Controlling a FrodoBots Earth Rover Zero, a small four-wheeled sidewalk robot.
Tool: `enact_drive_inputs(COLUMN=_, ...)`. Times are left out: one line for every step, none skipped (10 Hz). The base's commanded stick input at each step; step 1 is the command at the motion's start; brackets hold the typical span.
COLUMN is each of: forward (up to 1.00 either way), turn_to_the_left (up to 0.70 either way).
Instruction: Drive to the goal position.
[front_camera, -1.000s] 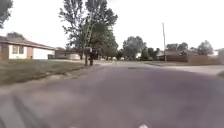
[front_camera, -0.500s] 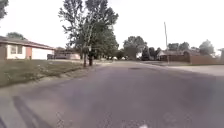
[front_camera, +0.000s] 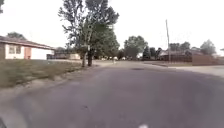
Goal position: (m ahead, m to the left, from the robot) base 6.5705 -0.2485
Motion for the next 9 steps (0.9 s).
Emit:
enact_drive_inputs(forward=0.98, turn_to_the_left=0.00)
enact_drive_inputs(forward=0.98, turn_to_the_left=0.00)
enact_drive_inputs(forward=0.98, turn_to_the_left=0.00)
enact_drive_inputs(forward=0.99, turn_to_the_left=0.00)
enact_drive_inputs(forward=0.99, turn_to_the_left=0.00)
enact_drive_inputs(forward=0.99, turn_to_the_left=-0.01)
enact_drive_inputs(forward=0.98, turn_to_the_left=-0.02)
enact_drive_inputs(forward=0.98, turn_to_the_left=-0.02)
enact_drive_inputs(forward=0.98, turn_to_the_left=-0.03)
